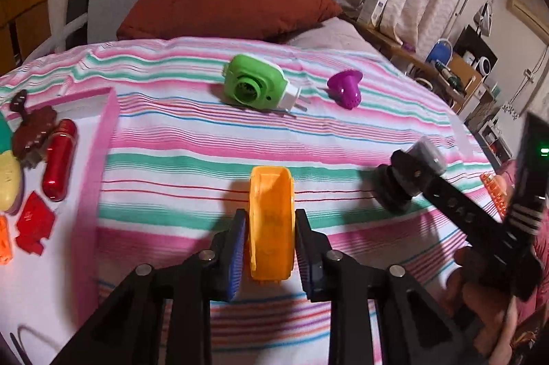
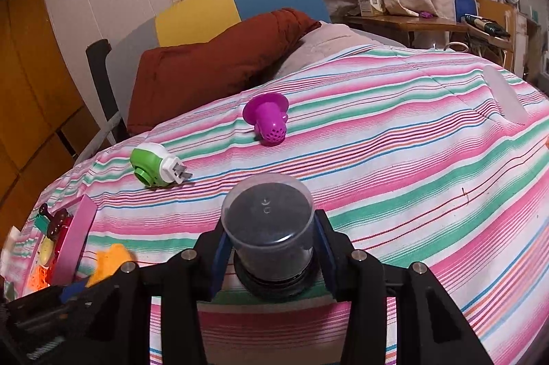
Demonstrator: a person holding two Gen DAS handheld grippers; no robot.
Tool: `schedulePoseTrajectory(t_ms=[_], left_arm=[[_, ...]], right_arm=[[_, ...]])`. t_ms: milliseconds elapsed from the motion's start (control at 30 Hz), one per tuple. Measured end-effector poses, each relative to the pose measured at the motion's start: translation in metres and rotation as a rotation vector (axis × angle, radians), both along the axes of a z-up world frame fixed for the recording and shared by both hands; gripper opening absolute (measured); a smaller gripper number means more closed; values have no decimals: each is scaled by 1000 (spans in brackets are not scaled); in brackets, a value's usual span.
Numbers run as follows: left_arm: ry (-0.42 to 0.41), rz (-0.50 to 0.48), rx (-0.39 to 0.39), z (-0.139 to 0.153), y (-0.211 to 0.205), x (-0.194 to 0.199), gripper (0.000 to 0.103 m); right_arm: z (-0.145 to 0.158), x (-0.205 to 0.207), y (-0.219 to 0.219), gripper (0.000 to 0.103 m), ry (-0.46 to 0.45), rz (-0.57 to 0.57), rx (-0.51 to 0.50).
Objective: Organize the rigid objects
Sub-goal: 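Carry the orange piece with left tool while right tool carries grey cup toward tray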
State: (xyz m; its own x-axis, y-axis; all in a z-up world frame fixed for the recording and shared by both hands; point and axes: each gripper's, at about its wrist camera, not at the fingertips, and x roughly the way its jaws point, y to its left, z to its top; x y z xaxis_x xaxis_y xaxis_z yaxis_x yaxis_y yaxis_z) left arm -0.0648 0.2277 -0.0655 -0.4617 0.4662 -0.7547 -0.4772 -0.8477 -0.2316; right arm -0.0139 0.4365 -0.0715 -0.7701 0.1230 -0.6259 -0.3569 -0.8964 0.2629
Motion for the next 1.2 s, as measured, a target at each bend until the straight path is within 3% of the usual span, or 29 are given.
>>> schedulePoseTrajectory(t_ms=[200,467,700,967,1200], left_arm=[[90,4,36,28,-31,26,26],[199,81,63,55,-87,51,26],[222,226,104,78,-152,57,26],[295,442,69,111,-235,60,26],[195,465,66,78,-260,51,26]], right_arm=[[0,0,-1,47,-5,1,4],[0,-2,-4,47,-15,3,23],[0,-2,-7,47,-24,4,40],[-4,-6,-4,47,-45,8,20],[-2,-2,-4,46,-32,-4,12]])
